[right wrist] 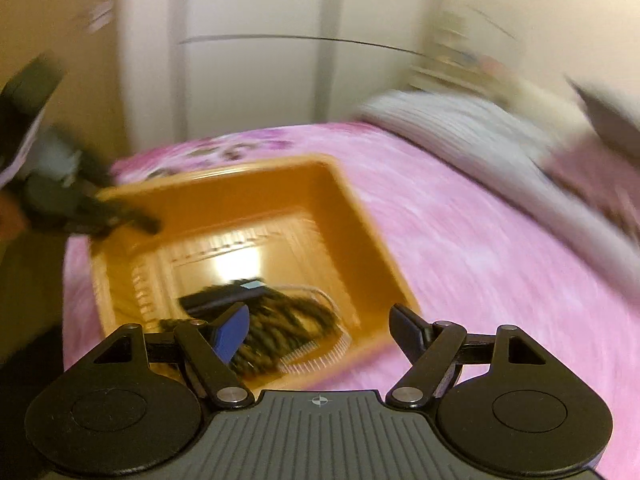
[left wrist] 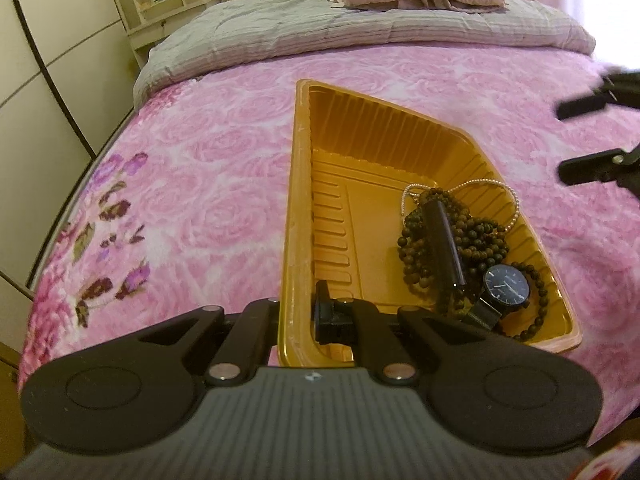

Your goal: Organize jewelry

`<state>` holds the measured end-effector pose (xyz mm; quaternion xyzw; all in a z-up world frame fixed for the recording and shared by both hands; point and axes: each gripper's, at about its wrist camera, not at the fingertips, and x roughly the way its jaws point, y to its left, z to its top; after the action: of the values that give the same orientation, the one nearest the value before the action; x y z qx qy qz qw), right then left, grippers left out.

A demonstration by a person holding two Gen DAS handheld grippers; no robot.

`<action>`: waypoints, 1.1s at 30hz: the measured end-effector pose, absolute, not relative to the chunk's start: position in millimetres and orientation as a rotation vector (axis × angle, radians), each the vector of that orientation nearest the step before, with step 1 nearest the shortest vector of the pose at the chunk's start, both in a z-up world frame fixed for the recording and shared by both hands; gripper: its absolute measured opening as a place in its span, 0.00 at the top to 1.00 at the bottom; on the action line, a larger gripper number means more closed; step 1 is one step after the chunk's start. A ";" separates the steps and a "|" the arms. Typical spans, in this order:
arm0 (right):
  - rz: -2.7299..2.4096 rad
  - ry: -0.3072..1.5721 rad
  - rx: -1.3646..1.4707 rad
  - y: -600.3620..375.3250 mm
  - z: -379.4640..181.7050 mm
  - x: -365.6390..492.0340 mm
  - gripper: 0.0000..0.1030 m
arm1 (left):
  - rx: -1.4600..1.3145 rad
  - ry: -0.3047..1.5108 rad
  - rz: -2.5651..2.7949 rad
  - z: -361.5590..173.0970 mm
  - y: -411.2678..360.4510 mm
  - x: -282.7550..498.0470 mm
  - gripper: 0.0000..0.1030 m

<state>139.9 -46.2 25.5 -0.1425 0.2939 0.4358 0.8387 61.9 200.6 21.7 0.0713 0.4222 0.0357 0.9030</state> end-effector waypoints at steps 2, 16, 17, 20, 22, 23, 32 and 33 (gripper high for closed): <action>0.823 0.673 -0.185 -69.0 20.1 142.4 0.25 | 0.107 0.873 0.069 19.1 207.9 61.3 0.97; 0.403 0.835 0.285 -203.0 -6.5 96.4 0.25 | -0.268 0.835 0.065 -8.4 268.0 37.7 0.84; 0.397 0.832 0.291 -204.2 -8.8 90.5 0.25 | -0.278 0.825 0.074 -8.0 270.3 35.0 0.80; 0.390 0.826 0.302 -206.5 -9.3 73.6 0.25 | -0.310 0.802 0.096 -5.3 276.0 24.5 0.76; 0.400 0.826 0.281 -204.3 -10.3 60.0 0.25 | -0.319 0.775 0.107 -1.0 277.5 15.3 0.74; 0.406 0.824 0.269 -202.5 -10.5 53.7 0.25 | -0.324 0.756 0.118 2.7 277.0 10.0 0.74; 0.383 0.855 0.222 -191.2 -20.2 19.9 0.25 | -0.207 0.608 0.135 49.5 226.8 -29.4 0.46; 0.376 0.859 0.224 -190.4 -19.4 19.1 0.25 | -0.195 0.609 0.128 50.1 218.5 -32.3 0.33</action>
<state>19.1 -190.4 -19.4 0.1078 0.4128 0.1807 0.8862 -32.3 218.5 50.1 -0.0958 0.2992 0.0630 0.9473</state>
